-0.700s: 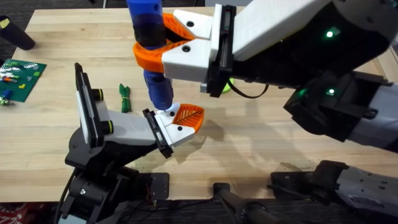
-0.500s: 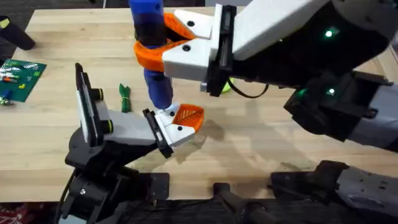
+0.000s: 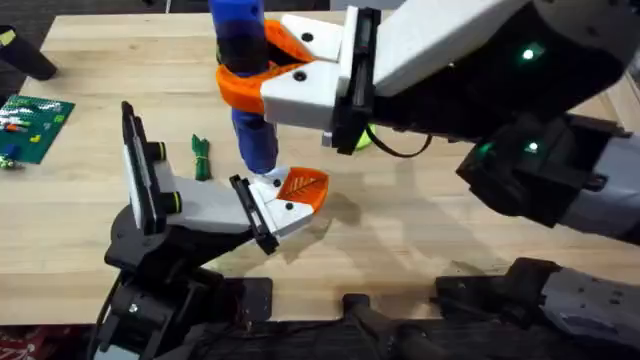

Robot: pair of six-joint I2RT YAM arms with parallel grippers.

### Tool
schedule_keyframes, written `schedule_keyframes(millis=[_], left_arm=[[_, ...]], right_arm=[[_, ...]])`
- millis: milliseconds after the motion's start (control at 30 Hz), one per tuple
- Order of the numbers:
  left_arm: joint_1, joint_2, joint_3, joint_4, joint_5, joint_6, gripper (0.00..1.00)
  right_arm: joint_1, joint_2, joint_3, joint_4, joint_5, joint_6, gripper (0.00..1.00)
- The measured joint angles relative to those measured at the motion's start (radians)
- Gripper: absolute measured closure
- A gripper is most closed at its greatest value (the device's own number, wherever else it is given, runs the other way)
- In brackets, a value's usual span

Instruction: Pick up the gripper from the table and insert it into the empty holder that is missing its gripper. Then pick up a screw, insert it into the mounting hole, and use the screwdriver to tighten it. Finally, clean up the table by picking up the vegetable and placing it into the bucket.

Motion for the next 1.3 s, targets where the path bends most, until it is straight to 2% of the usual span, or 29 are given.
schedule_keyframes(millis=[767,1067,1300], left_arm=[[0.0,0.0,0.0,0.001,-0.001,0.001,0.988],[0.0,0.0,0.0,0.001,-0.001,0.001,0.988],[0.0,0.0,0.0,0.001,-0.001,0.001,0.988]], right_arm=[[0.0,0.0,0.024,-0.027,-0.006,0.043,0.952],[-0.002,0.003,0.065,-0.029,-0.06,0.061,0.952],[-0.043,0.003,0.066,-0.03,-0.134,0.065,0.952]])
